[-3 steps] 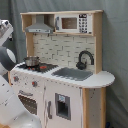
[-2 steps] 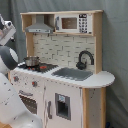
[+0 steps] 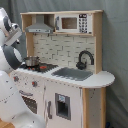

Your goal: Play with the kitchen

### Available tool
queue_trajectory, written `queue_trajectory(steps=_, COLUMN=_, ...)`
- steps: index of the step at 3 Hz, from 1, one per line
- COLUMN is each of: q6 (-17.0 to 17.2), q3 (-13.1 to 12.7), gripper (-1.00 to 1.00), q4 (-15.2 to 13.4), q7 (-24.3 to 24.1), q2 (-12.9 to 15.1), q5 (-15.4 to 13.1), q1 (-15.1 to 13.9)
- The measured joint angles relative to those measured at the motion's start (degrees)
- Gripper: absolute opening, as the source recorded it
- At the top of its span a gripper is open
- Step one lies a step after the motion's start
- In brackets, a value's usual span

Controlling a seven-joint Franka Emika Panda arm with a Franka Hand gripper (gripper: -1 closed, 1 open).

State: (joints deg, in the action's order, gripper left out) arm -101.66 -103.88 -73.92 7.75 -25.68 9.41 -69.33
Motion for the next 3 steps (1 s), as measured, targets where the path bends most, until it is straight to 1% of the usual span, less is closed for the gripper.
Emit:
queue_trajectory(steps=1, q6=1.4, q3=-3.4, gripper=1.00, q4=1.4, q7=0.1, q2=0.0, q5=0.7, q1=-5.3)
queue_trajectory(steps=2, q6=3.4, q3=-7.5, gripper=1.00, q4=3.1, q7=0.2, q2=-0.1, q5=0.8, q1=-11.3)
queue_trajectory(steps=3, q6=4.0, q3=-12.1, gripper=1.00, q4=3.7, q7=0.5, q2=-0.3, q5=0.8, q1=-16.8)
